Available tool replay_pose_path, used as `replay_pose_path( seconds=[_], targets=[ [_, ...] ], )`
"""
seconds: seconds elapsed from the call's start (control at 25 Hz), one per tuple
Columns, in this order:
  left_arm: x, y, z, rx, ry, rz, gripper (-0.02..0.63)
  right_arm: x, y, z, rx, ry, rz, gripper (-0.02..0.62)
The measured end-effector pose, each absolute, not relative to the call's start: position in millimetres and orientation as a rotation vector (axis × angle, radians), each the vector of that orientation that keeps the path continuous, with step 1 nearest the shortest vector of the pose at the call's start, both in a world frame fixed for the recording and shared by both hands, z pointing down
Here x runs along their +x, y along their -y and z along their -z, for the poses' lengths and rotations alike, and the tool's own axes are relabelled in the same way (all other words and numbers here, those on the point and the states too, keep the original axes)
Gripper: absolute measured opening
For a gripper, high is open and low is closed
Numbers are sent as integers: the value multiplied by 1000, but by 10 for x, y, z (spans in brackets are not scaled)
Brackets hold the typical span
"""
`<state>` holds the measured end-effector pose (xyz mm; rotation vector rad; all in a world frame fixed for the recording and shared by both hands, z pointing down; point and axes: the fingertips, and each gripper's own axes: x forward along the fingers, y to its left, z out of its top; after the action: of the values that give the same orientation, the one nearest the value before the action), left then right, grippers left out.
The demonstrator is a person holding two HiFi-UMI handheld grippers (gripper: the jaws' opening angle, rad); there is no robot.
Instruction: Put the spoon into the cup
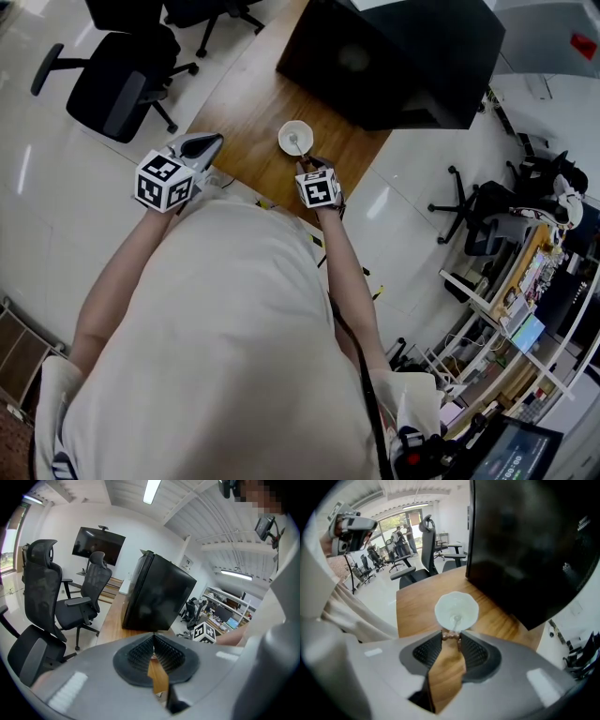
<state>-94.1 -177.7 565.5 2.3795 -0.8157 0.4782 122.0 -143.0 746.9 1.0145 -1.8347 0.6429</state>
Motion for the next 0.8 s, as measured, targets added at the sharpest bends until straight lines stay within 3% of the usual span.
replay_pose_path(
  seconds=[0.4,0.56,0.8],
  targets=[
    [-1369,1824,-5680,2422,739,-510,2,1185,1434,-7604,1140,1813,-697,131],
    [-1634,1866,-5725,2440,684,-549,2,1174,1459,-7577,1252,1816,-761,238],
    [-1849,1914,-5815,2452,570,-582,2,1375,1398,-7145,1643,1777,-762,252]
  ],
)
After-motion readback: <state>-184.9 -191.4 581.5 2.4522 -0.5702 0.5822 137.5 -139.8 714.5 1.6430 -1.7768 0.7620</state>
